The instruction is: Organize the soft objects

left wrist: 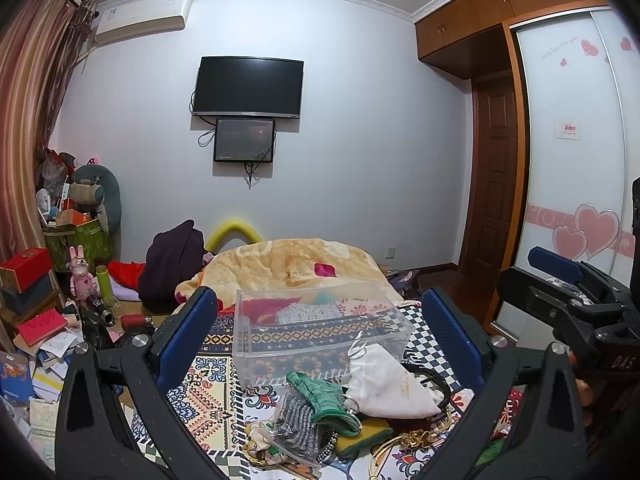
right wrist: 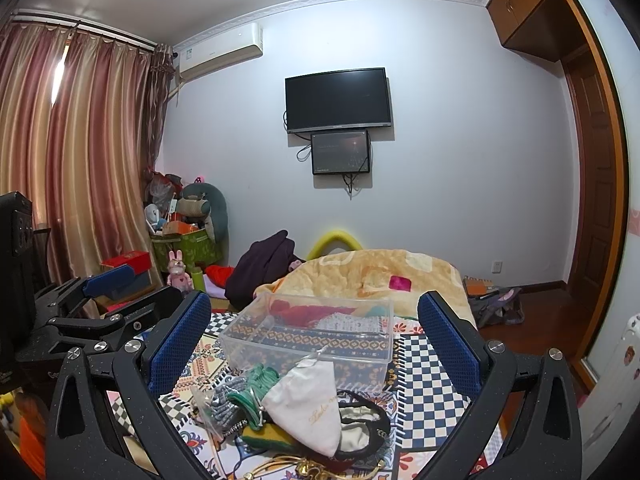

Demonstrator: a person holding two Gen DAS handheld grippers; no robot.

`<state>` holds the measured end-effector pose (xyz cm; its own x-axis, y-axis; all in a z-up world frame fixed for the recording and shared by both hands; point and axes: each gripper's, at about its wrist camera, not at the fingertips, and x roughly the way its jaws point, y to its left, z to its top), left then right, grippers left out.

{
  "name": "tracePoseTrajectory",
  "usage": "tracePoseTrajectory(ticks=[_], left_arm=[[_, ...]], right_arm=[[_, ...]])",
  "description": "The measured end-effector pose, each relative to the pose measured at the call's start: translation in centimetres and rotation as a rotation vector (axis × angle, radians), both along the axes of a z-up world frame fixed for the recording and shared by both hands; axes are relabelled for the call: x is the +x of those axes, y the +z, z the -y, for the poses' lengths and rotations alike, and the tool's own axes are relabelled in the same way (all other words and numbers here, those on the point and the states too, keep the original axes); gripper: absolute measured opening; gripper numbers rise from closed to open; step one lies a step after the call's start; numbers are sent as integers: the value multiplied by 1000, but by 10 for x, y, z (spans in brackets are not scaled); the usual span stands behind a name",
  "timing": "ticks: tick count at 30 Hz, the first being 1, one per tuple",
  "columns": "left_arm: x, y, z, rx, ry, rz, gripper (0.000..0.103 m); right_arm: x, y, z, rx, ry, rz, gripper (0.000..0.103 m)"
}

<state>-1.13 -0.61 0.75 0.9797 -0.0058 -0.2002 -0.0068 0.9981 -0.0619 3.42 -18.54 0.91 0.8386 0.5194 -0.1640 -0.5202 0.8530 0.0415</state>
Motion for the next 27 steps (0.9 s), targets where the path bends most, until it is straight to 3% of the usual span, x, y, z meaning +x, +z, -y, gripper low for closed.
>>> tracePoseTrajectory(ticks=[19,27], left_arm=[[-2,2,0,-2,3,7,103],[7,-11,-3,-10,3,-44,103]], right_arm=[[1,0,-1,1,2,4,103],[6,-5,-3,-12,5,-18,103]])
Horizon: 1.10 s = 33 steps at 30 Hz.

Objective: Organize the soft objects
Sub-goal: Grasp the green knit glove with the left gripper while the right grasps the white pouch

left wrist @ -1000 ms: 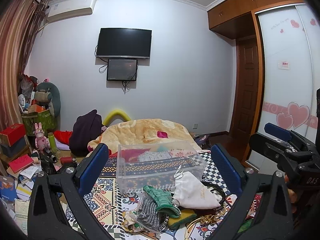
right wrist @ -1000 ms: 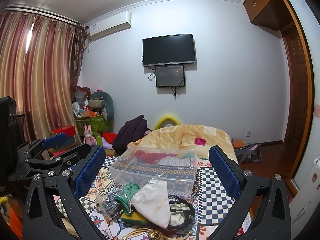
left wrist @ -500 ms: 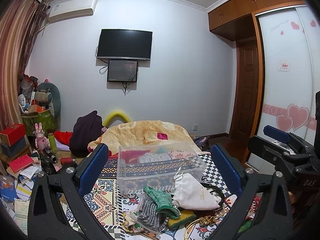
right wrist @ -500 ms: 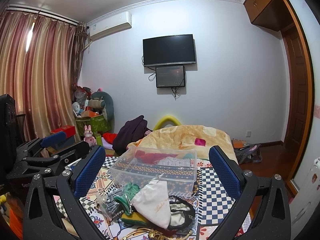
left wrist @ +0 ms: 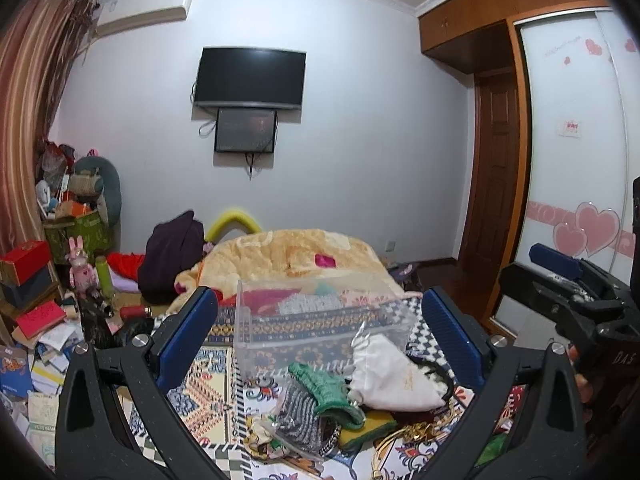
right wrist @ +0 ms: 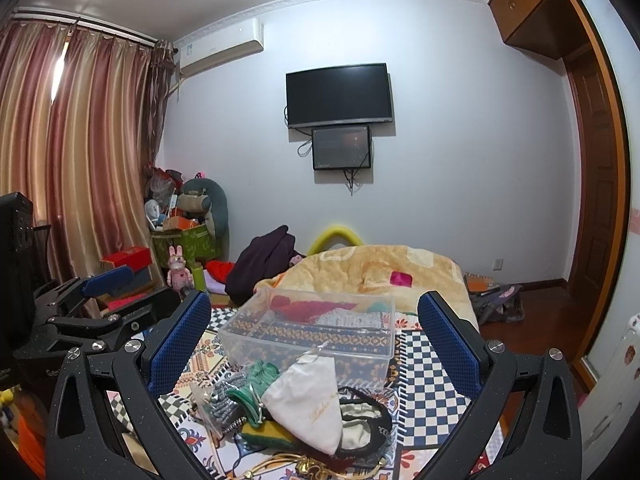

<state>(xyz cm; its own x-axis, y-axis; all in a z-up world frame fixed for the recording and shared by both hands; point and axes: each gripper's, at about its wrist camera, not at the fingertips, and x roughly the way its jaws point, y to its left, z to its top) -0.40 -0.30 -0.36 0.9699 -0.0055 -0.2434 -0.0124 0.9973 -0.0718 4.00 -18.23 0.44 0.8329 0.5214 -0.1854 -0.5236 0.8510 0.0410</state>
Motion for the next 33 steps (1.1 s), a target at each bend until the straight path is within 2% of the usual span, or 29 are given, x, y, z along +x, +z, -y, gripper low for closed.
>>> tracePoseTrajectory(ticks=[8,16,18,22,28,31,33], left_arm=[[27,-40,-13,-25,-6,-147,103],[50,-75,-22,-83,-4,-254,100],[54,-81,-20,-79,-14,-276,86],[61,-89,-13,-70,-32,-303,77],[69,-101,-6,-79,-78,-344,58],[77,-110,-4,-90,-102,-376,47],[82,-116,-5,-96,-114,-397,36]], right_arm=[[24,-29,-9,-59,4,-104,103],[47,-67,-15,-105,32,-234,103],[51,-73,-15,-107,44,-263,103],[56,-83,-19,-112,68,-305,100],[64,-97,-28,-139,101,-355,83],[70,-105,-31,-156,121,-388,72],[72,-111,-33,-164,131,-407,65]])
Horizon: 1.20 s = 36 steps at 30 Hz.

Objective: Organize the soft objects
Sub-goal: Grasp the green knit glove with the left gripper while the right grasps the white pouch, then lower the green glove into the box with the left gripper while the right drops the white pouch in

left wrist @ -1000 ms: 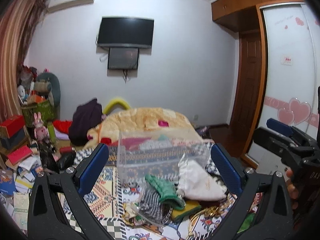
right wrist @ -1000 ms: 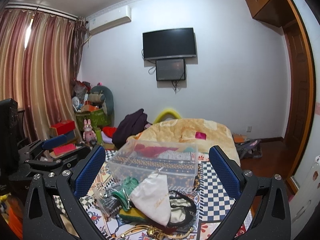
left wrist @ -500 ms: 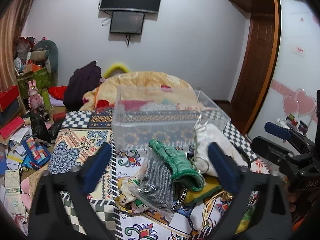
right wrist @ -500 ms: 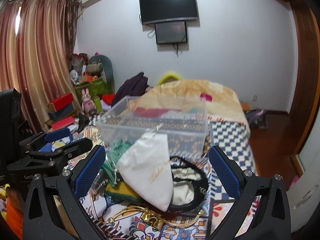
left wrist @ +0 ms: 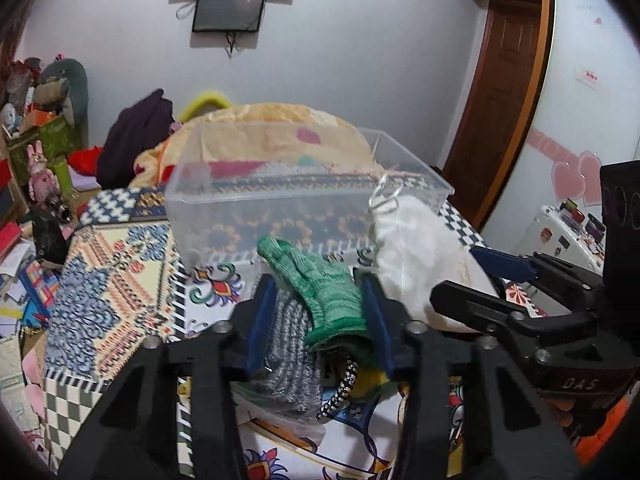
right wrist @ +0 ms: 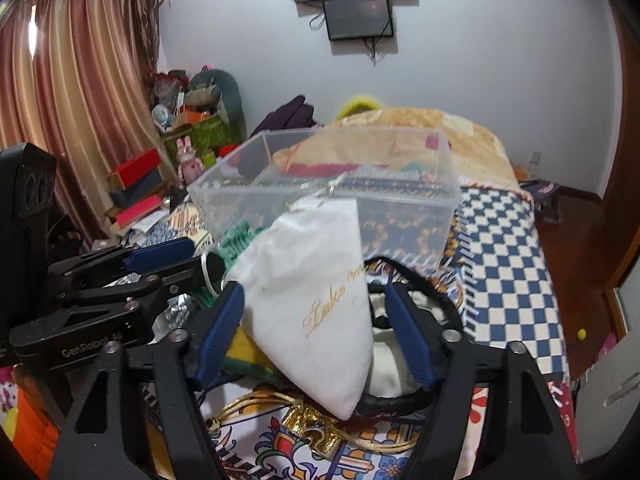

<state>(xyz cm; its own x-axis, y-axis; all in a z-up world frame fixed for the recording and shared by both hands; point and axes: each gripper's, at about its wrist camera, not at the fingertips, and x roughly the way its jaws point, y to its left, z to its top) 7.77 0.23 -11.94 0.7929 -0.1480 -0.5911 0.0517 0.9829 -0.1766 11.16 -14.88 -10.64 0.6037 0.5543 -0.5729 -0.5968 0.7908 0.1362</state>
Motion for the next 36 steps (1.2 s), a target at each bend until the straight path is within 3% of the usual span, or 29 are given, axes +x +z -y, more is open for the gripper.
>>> tracePoseTrajectory(ticks=[5,8,11,14,28,31,36], left_arm=[[5,-9,-4,-22,-5,-16,30],[5,-11,-5,-36,-10,-15,21],[3,-10,-3,-17,-7,-2,17],[-1,-7,0,-6,-1,12,14],[-22,39,-10,-10,21,137,10],[-27,50,-11,28,47,172,10],[-22,64,-27,5,62,201,9]], right_arm=[[5,-10,-4,0,16,-40,45],[6,-13,-3,8,13,-54,33],[6,-9,-4,26,17,-56,21],[2,-3,-2,36,16,-36,15],[-17,40,15,100,-12,96,13],[-17,49,22,96,-56,134,13],[-12,57,35,122,-98,145,13]])
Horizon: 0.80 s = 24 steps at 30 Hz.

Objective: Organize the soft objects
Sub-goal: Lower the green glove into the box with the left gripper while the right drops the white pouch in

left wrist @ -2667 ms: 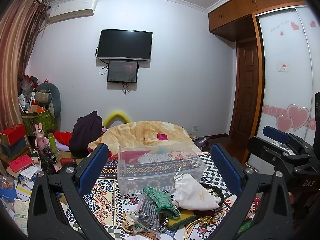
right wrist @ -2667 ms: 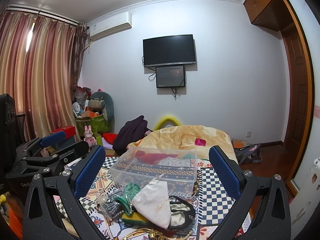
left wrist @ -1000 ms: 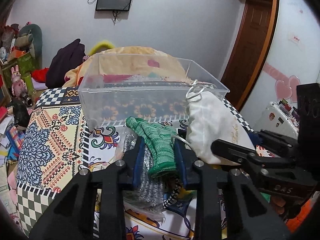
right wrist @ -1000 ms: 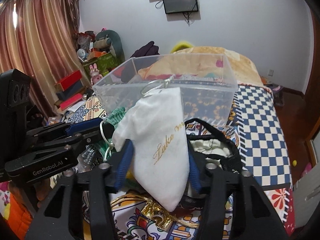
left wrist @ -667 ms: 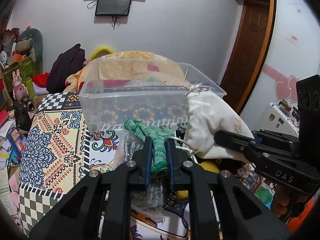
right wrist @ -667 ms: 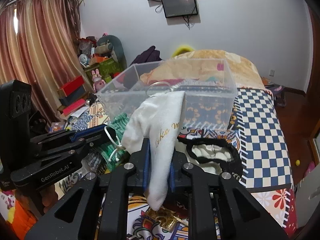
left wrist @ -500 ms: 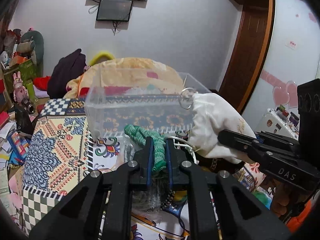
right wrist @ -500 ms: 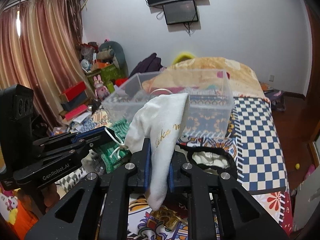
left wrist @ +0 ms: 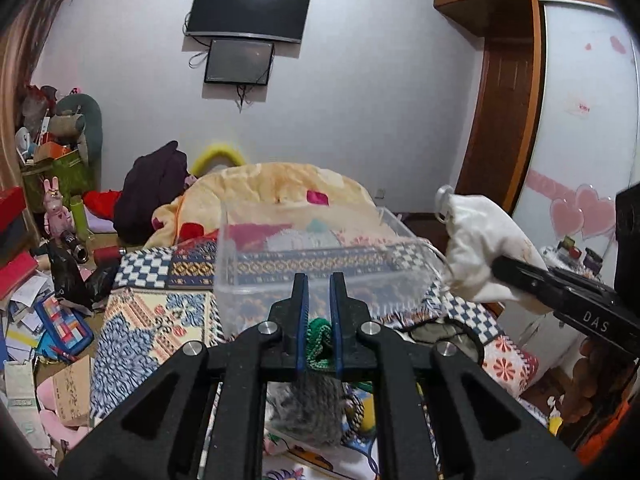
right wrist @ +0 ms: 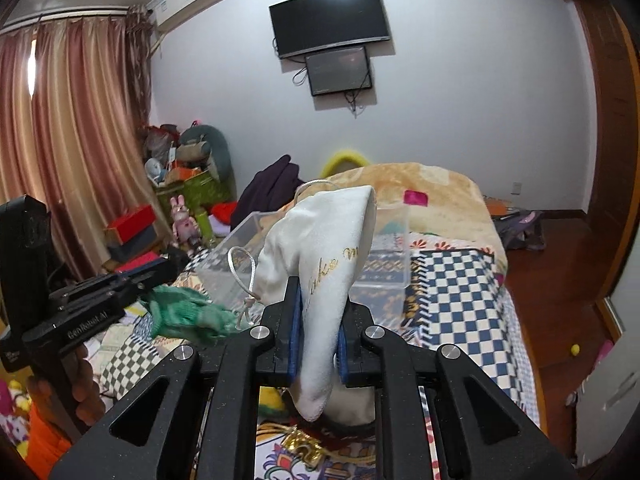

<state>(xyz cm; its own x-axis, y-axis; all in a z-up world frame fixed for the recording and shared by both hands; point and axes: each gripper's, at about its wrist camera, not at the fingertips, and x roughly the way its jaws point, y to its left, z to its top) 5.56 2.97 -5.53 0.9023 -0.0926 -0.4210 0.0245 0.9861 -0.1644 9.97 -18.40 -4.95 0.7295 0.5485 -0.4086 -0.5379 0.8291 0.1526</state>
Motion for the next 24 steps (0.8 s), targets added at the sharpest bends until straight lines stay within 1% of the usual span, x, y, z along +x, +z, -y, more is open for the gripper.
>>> tracePoseTrajectory(ticks=[10,12,15,19,24], left_arm=[[23,47,-13,-3,-2,81,7],[31,57,-14,6,-4,94,7],[43,67,-9,41,11,113,7],[67,69,-5,77,28,103,7],[100,57,-2,104,34,59,7]], right_arm=[[12,6,-4,-1,-10,16,13],[18,9,-6,2,-8,17,13],[25,14,-10,2,-11,24,13],[39,17,-16,1,-11,26,13],[64,17,-29,-13,-8,-9,13]])
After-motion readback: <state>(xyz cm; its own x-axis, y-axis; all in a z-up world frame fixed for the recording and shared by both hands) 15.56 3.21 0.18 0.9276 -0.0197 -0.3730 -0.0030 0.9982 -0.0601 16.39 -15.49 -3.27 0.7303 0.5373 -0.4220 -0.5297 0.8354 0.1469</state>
